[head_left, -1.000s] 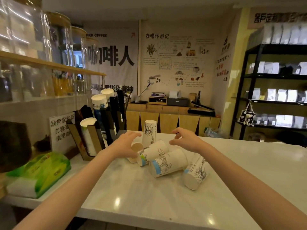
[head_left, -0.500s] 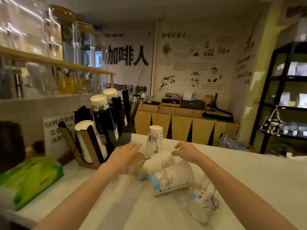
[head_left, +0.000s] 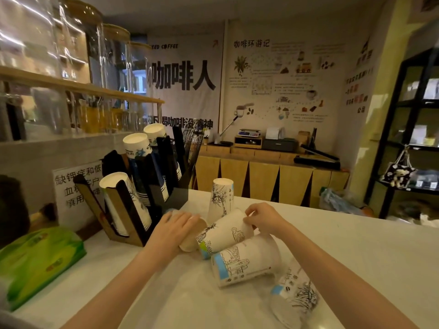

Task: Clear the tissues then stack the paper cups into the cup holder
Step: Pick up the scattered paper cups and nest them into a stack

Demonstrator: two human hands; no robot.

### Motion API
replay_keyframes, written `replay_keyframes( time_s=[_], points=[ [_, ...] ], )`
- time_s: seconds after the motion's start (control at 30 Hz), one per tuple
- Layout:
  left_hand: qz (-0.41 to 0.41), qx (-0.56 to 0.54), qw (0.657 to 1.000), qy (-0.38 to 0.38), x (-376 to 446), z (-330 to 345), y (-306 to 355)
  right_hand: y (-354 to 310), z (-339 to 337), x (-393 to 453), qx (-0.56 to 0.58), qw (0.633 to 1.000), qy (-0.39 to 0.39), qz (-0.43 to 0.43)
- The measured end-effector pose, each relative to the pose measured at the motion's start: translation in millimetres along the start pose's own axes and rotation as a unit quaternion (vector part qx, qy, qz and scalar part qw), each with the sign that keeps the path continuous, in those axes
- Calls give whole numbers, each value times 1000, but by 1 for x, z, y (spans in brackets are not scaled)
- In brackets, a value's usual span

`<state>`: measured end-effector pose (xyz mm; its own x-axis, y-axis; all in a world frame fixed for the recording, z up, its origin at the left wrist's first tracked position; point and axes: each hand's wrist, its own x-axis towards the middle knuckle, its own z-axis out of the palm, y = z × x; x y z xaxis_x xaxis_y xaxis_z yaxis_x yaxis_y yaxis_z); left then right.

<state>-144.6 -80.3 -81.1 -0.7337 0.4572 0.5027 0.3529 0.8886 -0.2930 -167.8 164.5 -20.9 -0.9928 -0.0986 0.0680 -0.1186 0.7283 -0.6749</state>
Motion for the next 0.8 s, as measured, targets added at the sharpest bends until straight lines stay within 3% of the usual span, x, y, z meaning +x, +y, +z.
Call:
replay_keyframes(
  time_s=[0.13,0.23,0.4,0.5,0.67,0.8],
  points=[
    [-55,-59,996,47,-1,-2,-2,-8,-17,-6,19,998,51,-44],
    [-128,-183,973,63,1,-18,3,-15,-33,-13,10,993,94,-70],
    [-293,-436,846,93,9,-45,7,-38,-59,-36,61,975,171,-126],
    [-336,-522,781,61,10,-46,10,-56,-64,-50,98,944,265,-169],
    [-339,-531,775,47,1,-41,30,-81,-49,-60,118,913,315,-233],
    [-322,-553,767,55,-2,-46,34,-93,-27,-64,14,909,284,-306]
  ],
)
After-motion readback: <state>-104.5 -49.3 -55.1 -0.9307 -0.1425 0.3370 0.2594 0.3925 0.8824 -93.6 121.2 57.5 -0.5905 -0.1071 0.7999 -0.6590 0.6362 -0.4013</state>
